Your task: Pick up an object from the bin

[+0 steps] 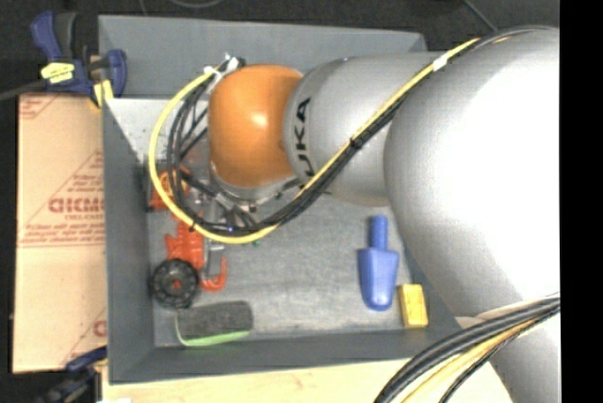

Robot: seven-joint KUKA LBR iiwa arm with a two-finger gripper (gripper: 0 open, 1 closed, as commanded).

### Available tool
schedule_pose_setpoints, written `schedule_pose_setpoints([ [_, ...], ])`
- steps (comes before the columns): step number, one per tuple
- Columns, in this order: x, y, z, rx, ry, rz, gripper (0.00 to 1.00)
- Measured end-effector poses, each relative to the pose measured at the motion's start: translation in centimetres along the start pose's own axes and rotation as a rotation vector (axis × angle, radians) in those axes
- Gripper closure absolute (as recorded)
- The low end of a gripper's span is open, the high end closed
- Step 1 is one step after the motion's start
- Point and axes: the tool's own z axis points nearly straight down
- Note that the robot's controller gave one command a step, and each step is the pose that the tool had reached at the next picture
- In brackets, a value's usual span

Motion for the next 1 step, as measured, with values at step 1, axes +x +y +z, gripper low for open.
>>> schedule_pose_setpoints([
  [1, 2.7, 2.11, 2.17, 0.0, 0.014, -0.109, 0.0],
])
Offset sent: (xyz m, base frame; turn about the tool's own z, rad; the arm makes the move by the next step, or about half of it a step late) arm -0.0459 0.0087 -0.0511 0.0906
